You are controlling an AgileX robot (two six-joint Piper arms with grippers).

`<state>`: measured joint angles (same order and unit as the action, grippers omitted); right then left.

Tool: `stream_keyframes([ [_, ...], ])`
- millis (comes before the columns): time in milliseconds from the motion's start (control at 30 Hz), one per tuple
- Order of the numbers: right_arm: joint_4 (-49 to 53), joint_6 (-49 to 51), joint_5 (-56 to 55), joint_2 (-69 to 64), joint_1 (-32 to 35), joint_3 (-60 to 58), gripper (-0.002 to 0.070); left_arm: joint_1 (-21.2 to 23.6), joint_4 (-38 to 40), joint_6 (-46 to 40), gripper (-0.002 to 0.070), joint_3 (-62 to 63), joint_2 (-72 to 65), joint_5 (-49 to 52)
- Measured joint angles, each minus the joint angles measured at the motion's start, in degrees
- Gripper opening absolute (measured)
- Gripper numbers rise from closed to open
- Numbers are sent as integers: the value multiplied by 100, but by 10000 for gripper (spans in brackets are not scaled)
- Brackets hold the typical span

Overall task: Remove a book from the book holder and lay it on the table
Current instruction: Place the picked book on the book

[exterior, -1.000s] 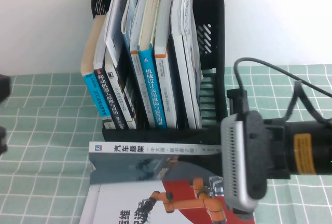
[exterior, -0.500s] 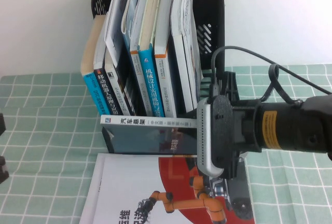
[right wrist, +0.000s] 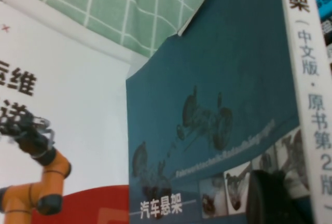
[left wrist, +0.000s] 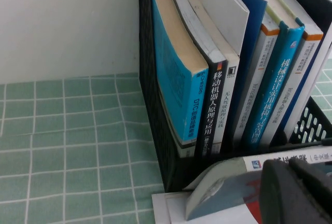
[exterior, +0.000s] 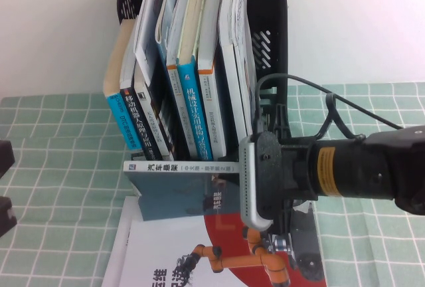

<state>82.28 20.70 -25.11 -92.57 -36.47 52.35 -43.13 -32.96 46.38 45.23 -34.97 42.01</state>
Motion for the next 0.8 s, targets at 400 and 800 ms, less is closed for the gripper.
stream_keyframes([
  [400, -2099, -1620, 215, -63, 0, 9, 133, 0, 0, 21, -3, 0, 0, -42],
  [800, -2138, -1732, 189, -294, -23, 86, 135, 0, 0, 53, -2, 0, 0, -237],
])
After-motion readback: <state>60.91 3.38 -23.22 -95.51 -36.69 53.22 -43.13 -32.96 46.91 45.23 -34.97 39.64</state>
